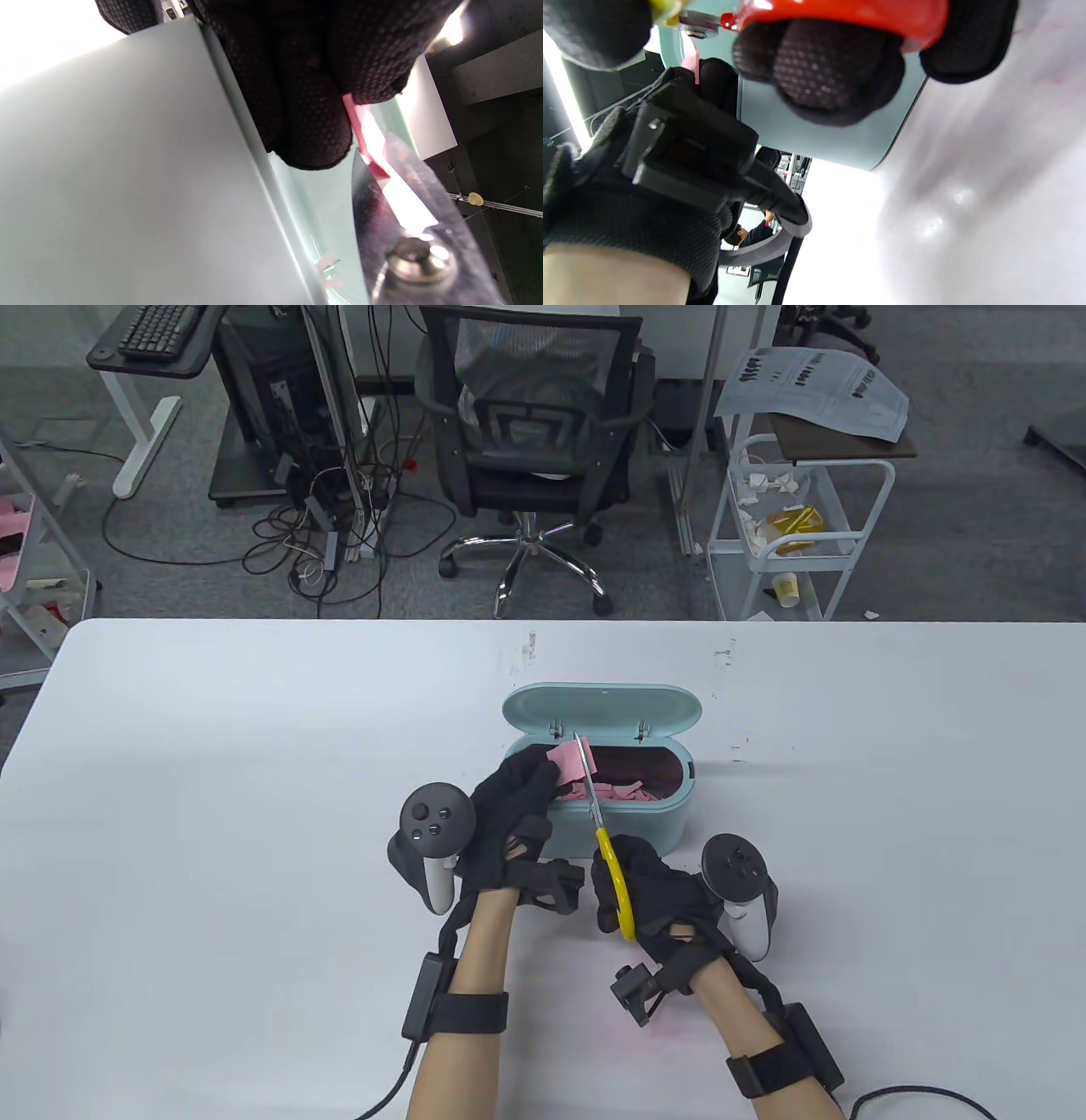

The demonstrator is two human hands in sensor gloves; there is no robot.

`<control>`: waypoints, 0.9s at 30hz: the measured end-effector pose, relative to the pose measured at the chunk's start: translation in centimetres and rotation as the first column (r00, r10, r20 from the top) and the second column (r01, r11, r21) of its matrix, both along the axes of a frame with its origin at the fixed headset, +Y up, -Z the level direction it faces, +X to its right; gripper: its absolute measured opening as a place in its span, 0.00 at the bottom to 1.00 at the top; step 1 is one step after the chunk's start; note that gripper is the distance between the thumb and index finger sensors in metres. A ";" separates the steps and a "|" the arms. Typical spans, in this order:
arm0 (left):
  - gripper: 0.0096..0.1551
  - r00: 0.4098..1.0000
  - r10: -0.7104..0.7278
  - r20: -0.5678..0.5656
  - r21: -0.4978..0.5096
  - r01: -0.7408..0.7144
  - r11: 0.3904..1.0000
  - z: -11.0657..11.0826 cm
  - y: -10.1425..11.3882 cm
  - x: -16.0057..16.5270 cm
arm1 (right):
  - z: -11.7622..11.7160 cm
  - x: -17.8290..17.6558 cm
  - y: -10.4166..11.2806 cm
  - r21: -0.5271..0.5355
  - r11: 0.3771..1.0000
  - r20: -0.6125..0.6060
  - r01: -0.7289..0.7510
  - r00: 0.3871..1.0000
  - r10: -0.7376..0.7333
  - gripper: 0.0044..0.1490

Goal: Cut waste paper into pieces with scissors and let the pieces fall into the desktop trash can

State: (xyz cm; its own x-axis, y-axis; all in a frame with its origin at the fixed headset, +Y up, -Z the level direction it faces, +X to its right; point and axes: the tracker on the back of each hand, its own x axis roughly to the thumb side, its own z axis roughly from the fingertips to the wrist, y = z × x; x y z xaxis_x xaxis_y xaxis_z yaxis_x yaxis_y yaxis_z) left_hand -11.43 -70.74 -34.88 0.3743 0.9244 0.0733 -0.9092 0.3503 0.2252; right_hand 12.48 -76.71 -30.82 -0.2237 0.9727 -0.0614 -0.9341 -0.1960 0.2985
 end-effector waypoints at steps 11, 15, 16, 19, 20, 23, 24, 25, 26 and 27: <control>0.18 0.999 -0.020 0.032 -0.007 0.020 1.000 -0.2 0.1 -0.1 | -0.5 -0.4 0.5 -0.023 0.999 -0.012 -0.035 0.999 0.035 0.59; 0.18 0.999 -0.025 0.034 -0.010 0.026 1.000 -0.3 0.1 -0.1 | -0.6 -0.4 0.6 -0.019 0.999 0.008 -0.037 0.999 0.037 0.58; 0.18 0.999 -0.027 0.034 -0.009 0.027 1.000 -0.3 0.1 -0.1 | -0.6 -0.4 0.6 -0.016 0.999 0.011 -0.036 0.999 0.036 0.57; 0.18 0.999 -0.029 0.031 -0.008 0.029 1.000 -0.3 0.1 -0.1 | -0.6 -0.4 0.6 -0.010 0.999 0.029 -0.035 0.999 0.035 0.56; 0.18 0.999 -0.031 0.030 -0.008 0.031 0.999 -0.3 0.1 -0.1 | -0.6 -0.3 0.6 -0.008 0.999 0.031 -0.036 0.999 0.036 0.56; 0.19 0.999 -0.031 0.027 -0.007 0.031 0.999 -0.3 0.1 -0.1 | -0.6 -0.3 0.6 -0.005 1.000 0.062 -0.027 0.998 0.027 0.54; 0.19 0.999 -0.032 0.025 -0.006 0.032 0.999 -0.3 0.1 0.0 | -0.6 -0.3 0.6 0.002 1.000 0.071 -0.028 0.997 0.028 0.52; 0.19 0.999 -0.031 0.023 -0.006 0.032 0.999 -0.3 0.1 0.0 | -0.6 -0.3 0.7 0.005 1.000 0.081 -0.029 0.996 0.028 0.51; 0.19 0.999 -0.031 0.021 -0.006 0.031 0.999 -0.3 0.1 0.0 | -0.7 -0.2 0.7 0.008 1.000 0.091 -0.029 0.995 0.028 0.49; 0.19 0.999 -0.029 0.020 -0.006 0.029 1.000 -0.3 0.1 0.0 | -0.6 -0.1 0.7 0.016 1.000 0.115 -0.026 0.993 0.024 0.48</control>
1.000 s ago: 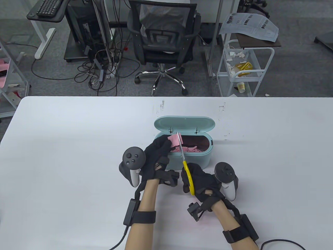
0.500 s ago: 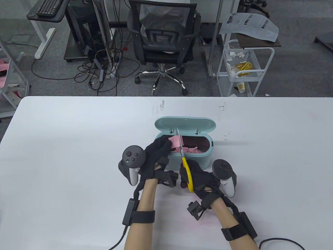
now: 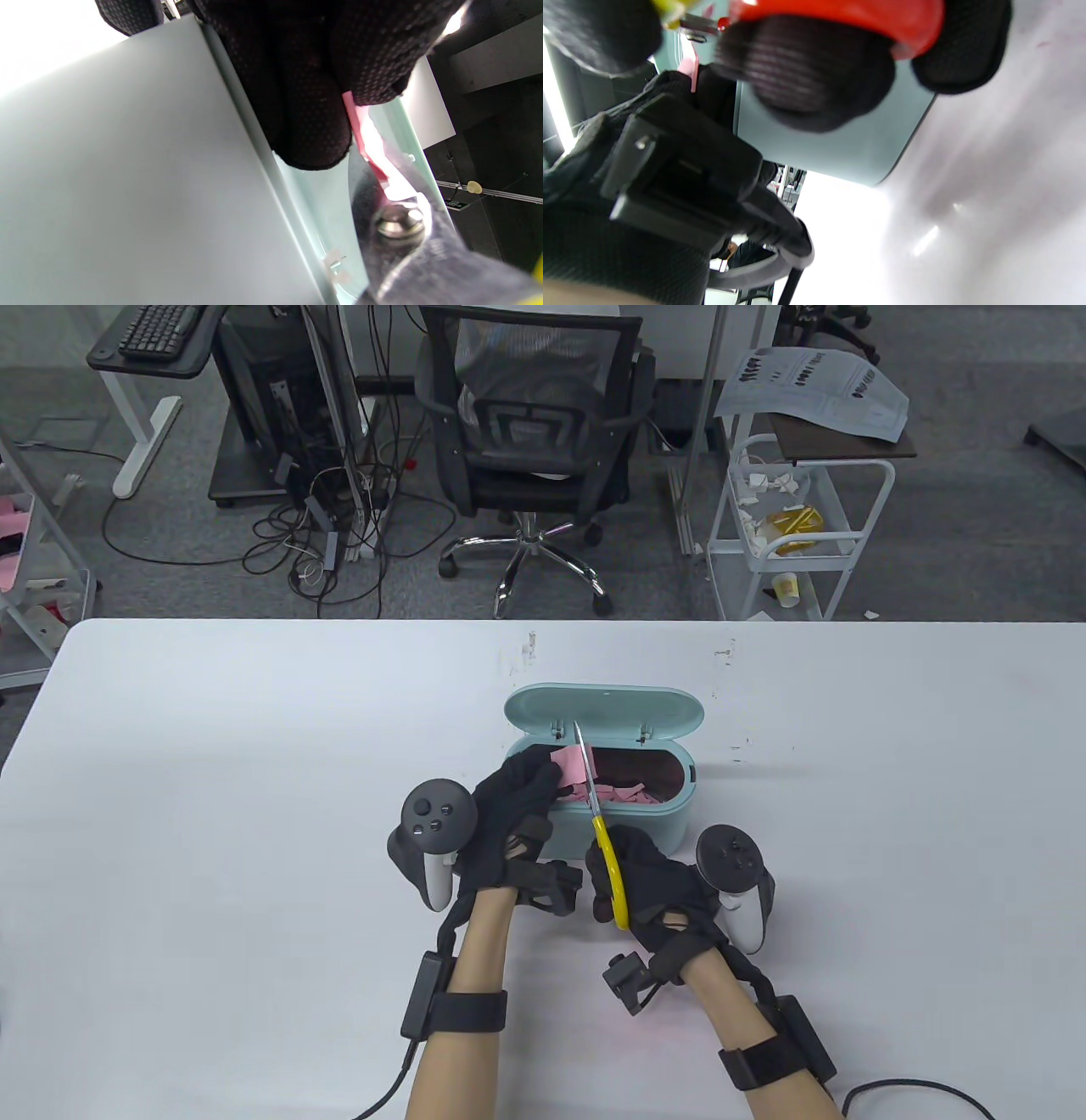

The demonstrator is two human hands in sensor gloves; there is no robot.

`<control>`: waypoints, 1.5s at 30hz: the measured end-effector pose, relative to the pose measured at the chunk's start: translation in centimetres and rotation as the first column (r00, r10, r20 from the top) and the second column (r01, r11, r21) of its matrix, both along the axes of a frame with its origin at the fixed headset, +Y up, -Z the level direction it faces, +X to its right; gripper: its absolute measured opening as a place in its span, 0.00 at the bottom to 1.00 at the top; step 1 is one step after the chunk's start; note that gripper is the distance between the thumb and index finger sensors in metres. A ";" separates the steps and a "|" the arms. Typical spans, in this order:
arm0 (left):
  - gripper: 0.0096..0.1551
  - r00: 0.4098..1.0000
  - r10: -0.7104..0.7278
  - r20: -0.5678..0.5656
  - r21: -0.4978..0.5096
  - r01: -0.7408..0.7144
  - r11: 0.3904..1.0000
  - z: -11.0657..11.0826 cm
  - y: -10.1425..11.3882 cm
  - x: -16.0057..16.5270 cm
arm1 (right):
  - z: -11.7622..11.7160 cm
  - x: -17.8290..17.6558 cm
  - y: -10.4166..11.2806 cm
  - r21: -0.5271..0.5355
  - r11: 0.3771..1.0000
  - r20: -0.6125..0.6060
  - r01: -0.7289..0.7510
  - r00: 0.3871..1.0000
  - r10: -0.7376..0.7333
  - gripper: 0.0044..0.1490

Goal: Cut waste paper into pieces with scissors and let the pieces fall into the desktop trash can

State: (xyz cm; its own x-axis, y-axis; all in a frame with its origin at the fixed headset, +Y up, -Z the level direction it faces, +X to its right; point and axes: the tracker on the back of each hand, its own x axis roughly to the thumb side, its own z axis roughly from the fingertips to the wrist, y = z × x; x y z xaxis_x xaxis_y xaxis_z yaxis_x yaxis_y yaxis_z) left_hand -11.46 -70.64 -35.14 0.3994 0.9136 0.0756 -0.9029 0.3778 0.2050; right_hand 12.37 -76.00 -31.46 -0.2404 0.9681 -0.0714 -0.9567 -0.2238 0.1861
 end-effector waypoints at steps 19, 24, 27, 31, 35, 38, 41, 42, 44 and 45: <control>0.19 0.999 0.045 -0.008 -0.007 -0.045 0.999 0.1 -0.1 -0.1 | 1.4 -0.4 -1.4 -0.014 0.995 -0.220 -0.096 0.971 0.091 0.64; 0.19 0.999 0.043 -0.010 -0.003 -0.043 0.999 0.2 -0.2 -0.1 | 1.0 -0.9 -1.1 -0.014 0.996 -0.190 -0.090 0.978 0.086 0.63; 0.19 0.999 0.042 -0.015 -0.002 -0.042 0.999 0.2 -0.2 0.0 | 0.8 -1.1 -0.9 -0.010 0.997 -0.179 -0.080 0.981 0.077 0.62; 0.19 0.999 0.040 -0.015 -0.002 -0.040 0.999 0.2 -0.2 0.0 | 0.7 -1.2 -0.9 -0.002 0.998 -0.144 -0.056 0.988 0.055 0.58; 0.19 0.999 0.038 -0.016 -0.001 -0.038 0.999 0.2 -0.2 0.0 | 0.7 -1.1 -0.9 -0.002 0.997 -0.143 -0.075 0.987 0.074 0.57; 0.19 0.999 0.039 -0.016 -0.001 -0.039 0.999 0.2 -0.2 0.0 | 0.7 -1.1 -0.9 -0.008 0.999 -0.129 -0.046 0.991 0.045 0.56; 0.19 0.999 0.041 -0.016 -0.001 -0.041 0.999 0.2 -0.2 0.0 | 0.7 -1.0 -0.8 -0.006 0.999 -0.127 -0.054 0.990 0.053 0.56; 0.19 0.999 0.040 -0.016 -0.001 -0.040 0.999 0.2 -0.2 0.0 | 0.7 -1.0 -0.8 -0.005 0.998 -0.126 -0.056 0.991 0.054 0.55; 0.19 1.000 0.019 -0.018 0.002 -0.018 1.000 0.2 -0.1 0.1 | 0.6 -0.9 -0.8 -0.003 0.999 -0.114 -0.052 0.992 0.051 0.54; 0.19 1.000 0.007 -0.019 0.001 -0.007 1.000 0.2 0.0 0.1 | 0.6 -0.8 -0.8 -0.003 0.999 -0.111 -0.047 0.993 0.046 0.54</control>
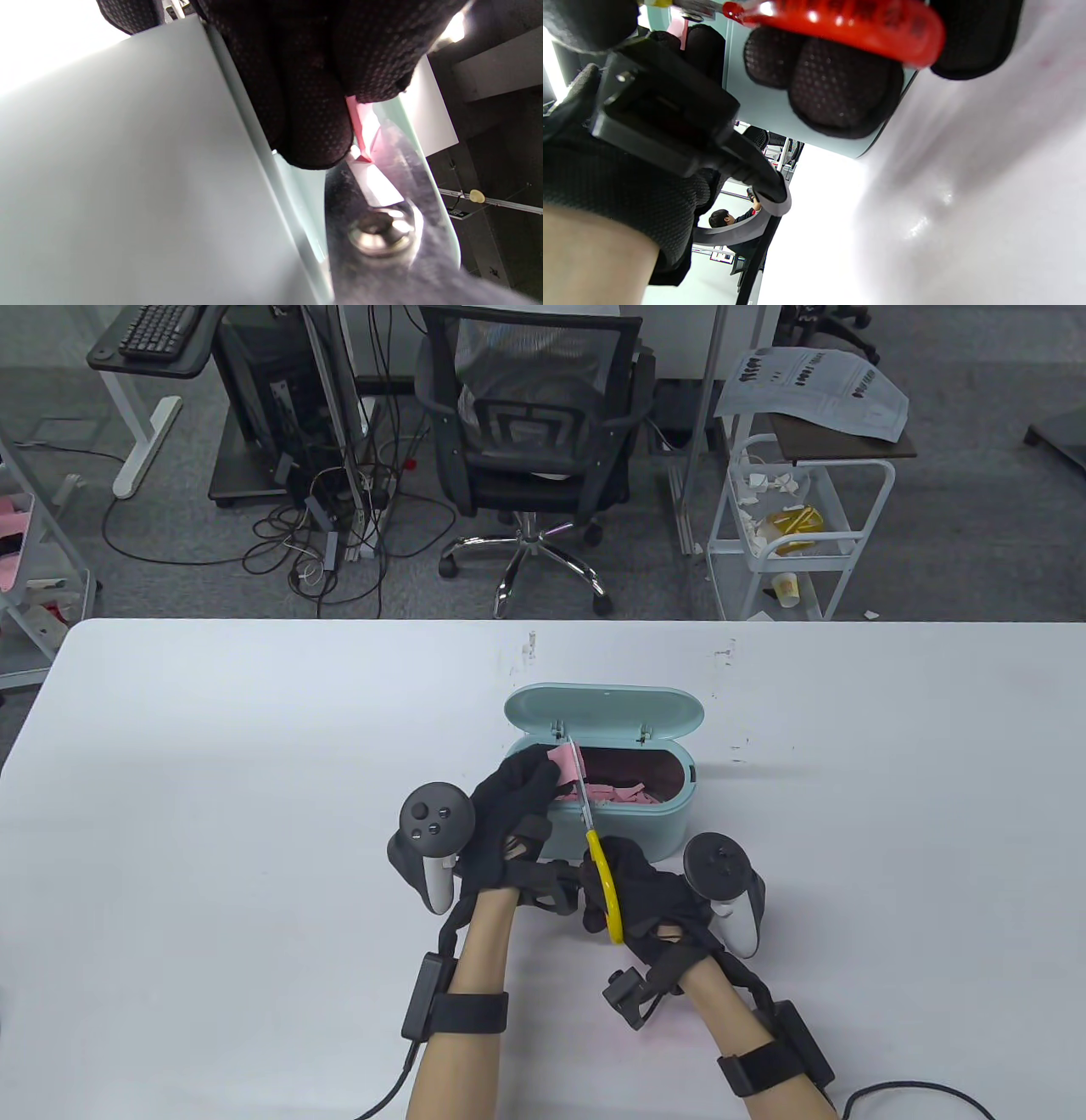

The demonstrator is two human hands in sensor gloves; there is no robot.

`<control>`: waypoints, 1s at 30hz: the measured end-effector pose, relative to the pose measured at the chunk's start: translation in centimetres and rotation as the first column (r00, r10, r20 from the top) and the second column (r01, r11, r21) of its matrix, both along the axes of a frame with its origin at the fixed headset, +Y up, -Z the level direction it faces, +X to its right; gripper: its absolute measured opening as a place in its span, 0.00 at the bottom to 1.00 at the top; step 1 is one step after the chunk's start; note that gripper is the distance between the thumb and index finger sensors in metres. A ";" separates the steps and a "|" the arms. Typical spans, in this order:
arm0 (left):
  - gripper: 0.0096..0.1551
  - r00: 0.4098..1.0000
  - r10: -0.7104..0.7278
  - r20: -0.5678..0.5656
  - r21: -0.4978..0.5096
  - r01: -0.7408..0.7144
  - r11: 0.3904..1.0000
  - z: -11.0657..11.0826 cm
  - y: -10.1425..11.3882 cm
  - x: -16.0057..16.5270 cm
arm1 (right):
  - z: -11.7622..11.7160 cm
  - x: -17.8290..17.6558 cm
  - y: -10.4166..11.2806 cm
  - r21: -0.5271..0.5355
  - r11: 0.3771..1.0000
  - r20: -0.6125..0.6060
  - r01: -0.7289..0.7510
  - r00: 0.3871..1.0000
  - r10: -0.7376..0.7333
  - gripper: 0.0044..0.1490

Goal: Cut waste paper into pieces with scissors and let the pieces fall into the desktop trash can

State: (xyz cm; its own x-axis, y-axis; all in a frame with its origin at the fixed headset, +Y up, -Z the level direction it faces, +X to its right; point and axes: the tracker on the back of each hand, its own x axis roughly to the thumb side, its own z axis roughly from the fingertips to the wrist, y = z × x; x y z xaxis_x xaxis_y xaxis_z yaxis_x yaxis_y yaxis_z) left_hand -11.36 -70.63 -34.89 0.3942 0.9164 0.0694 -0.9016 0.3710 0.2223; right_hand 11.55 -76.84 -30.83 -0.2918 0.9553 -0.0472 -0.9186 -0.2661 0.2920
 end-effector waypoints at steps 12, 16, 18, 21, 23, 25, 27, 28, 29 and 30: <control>0.19 1.000 0.008 0.004 -0.002 -0.008 1.000 0.0 0.0 0.0 | 0.1 0.3 0.1 0.023 1.000 0.045 0.019 0.999 -0.020 0.51; 0.19 1.000 0.019 0.007 -0.005 -0.019 1.000 0.0 0.0 0.0 | 0.1 0.5 0.1 0.008 1.000 0.032 0.027 0.999 -0.028 0.52; 0.19 1.000 0.011 0.014 -0.006 -0.011 1.000 0.0 0.0 0.0 | 0.1 0.4 0.1 -0.009 1.000 -0.005 0.017 1.000 -0.017 0.55; 0.19 1.000 0.011 0.021 -0.009 -0.010 1.000 -0.1 0.0 -0.1 | -0.1 0.2 0.3 -0.013 1.000 -0.016 -0.007 1.000 0.006 0.56; 0.19 1.000 0.002 0.017 -0.006 -0.002 1.000 0.0 0.1 0.0 | -0.4 0.1 0.4 -0.013 1.000 -0.016 0.004 1.000 -0.004 0.56; 0.19 1.000 -0.006 0.020 -0.006 0.006 1.000 0.0 0.1 0.0 | -0.6 0.1 0.5 -0.018 1.000 -0.008 0.018 1.000 -0.019 0.56; 0.19 1.000 -0.002 0.025 -0.009 0.002 1.000 -0.1 0.1 -0.1 | -0.8 0.1 0.7 -0.007 1.000 -0.010 0.005 1.000 -0.005 0.56; 0.19 1.000 -0.001 0.026 -0.010 0.001 1.000 -0.1 0.1 -0.1 | -0.8 0.1 0.7 -0.005 1.000 -0.006 0.004 1.000 -0.004 0.56; 0.19 1.000 0.000 0.026 -0.010 0.000 1.000 -0.1 0.1 -0.1 | -0.8 0.1 0.7 -0.006 1.000 -0.006 0.005 1.000 -0.005 0.56; 0.19 1.000 0.001 0.027 -0.010 0.000 1.000 -0.1 0.1 -0.1 | -0.9 0.1 0.7 -0.007 1.000 -0.005 0.007 1.000 -0.008 0.56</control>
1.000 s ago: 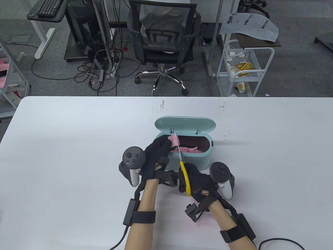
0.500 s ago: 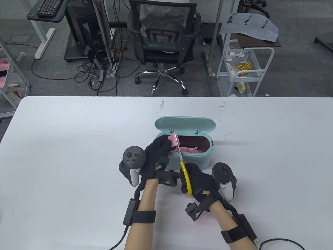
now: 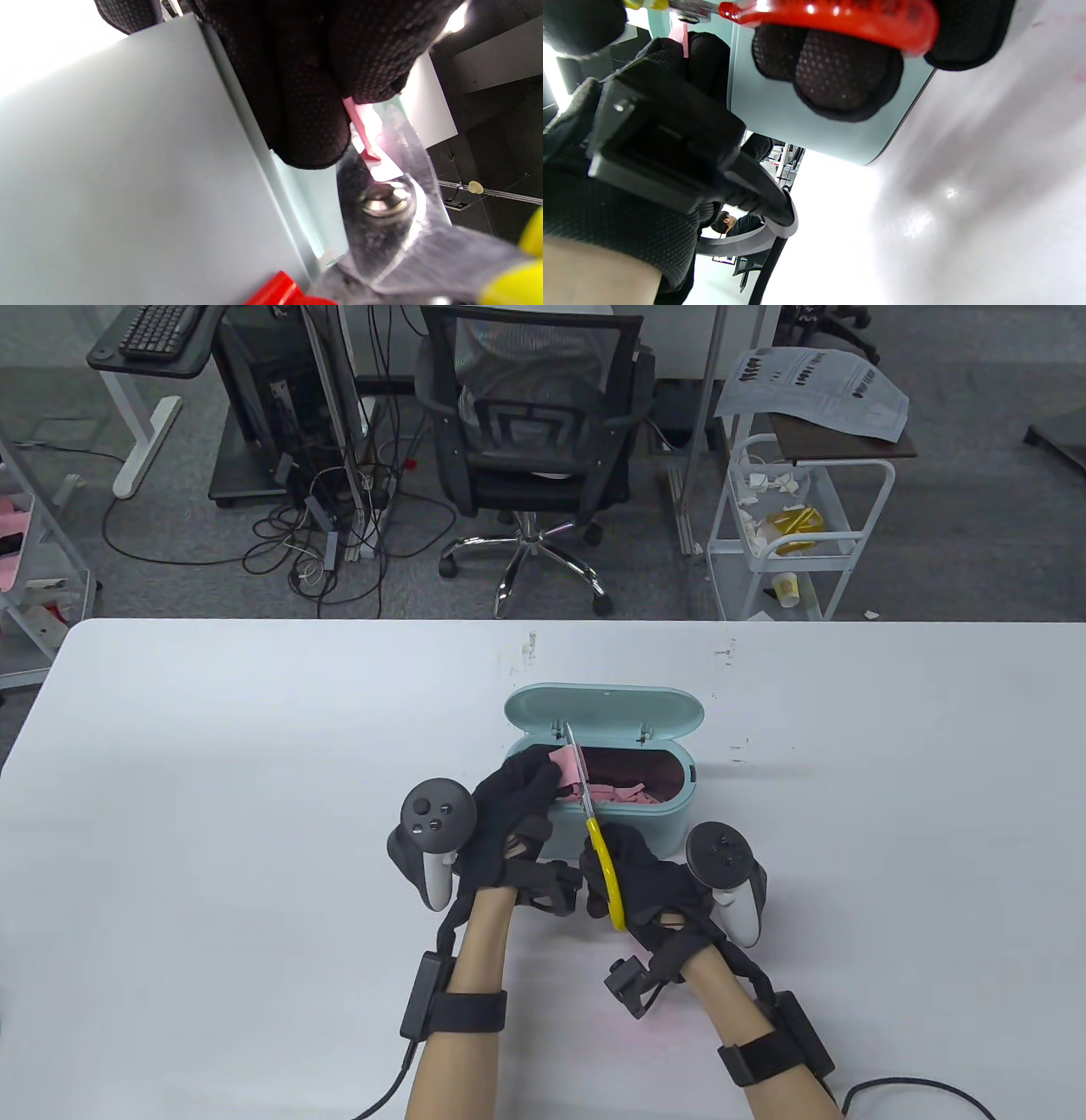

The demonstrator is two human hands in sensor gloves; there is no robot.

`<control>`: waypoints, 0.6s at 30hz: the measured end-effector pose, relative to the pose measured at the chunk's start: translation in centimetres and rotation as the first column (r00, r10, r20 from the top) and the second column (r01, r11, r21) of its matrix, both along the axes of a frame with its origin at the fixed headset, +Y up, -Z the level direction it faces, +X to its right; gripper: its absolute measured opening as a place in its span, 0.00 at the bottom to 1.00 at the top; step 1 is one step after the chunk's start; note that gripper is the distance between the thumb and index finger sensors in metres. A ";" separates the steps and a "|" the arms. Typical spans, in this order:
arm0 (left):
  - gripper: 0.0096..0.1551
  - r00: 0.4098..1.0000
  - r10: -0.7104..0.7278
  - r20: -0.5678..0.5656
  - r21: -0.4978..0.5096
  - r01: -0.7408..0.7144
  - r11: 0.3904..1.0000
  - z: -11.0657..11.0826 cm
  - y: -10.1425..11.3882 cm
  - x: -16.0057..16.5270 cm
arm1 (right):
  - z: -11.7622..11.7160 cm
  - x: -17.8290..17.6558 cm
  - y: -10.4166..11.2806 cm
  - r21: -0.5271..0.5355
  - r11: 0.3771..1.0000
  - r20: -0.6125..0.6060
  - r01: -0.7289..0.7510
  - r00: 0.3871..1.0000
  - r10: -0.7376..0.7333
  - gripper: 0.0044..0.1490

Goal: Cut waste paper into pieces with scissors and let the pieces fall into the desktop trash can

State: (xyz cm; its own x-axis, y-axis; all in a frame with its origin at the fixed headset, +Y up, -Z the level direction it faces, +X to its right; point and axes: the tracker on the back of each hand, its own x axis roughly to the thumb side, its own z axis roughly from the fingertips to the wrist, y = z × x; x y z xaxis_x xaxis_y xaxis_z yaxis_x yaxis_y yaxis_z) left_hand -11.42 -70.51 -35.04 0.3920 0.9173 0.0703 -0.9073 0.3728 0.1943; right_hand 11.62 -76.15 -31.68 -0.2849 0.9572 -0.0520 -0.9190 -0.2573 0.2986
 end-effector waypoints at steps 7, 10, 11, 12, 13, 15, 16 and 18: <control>0.19 1.000 0.002 -0.001 -0.001 -0.002 1.000 0.0 0.0 0.0 | 0.1 0.1 0.0 0.007 1.000 0.019 -0.001 1.000 0.001 0.55; 0.19 1.000 0.003 -0.001 -0.001 -0.003 1.000 0.0 0.0 0.0 | 0.1 0.1 0.0 0.007 1.000 0.025 0.006 1.000 -0.006 0.54; 0.19 1.000 0.003 -0.001 -0.001 -0.003 1.000 0.0 0.0 0.0 | 0.1 0.1 0.0 0.008 1.000 0.027 0.008 1.000 -0.009 0.54; 0.19 1.000 0.002 0.000 -0.001 -0.002 1.000 0.0 0.0 0.0 | 0.1 0.1 0.0 0.016 1.000 0.039 0.010 0.999 -0.011 0.53; 0.19 1.000 0.002 0.000 -0.001 -0.002 1.000 0.0 0.0 0.0 | 0.2 0.1 0.0 0.017 1.000 0.043 0.014 0.999 -0.015 0.52; 0.19 1.000 0.001 0.000 0.000 -0.001 1.000 0.0 0.0 0.0 | 0.2 0.1 0.0 0.027 0.999 0.065 0.025 0.998 -0.027 0.50; 0.19 1.000 0.001 -0.001 -0.001 -0.001 1.000 0.0 0.0 -0.1 | 0.2 0.2 0.1 0.037 0.998 0.079 0.041 0.996 -0.044 0.49; 0.19 1.000 0.004 -0.001 -0.001 -0.004 1.000 0.0 0.0 -0.1 | 0.3 0.3 0.2 0.039 0.998 0.104 0.050 0.993 -0.054 0.48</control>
State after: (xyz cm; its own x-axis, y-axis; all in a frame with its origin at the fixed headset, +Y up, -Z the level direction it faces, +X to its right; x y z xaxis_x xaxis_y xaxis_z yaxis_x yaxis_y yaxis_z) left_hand -11.49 -70.52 -35.07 0.3885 0.9188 0.0693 -0.9086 0.3695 0.1946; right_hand 11.94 -75.99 -31.41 -0.2292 0.9724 -0.0443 -0.9572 -0.2169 0.1917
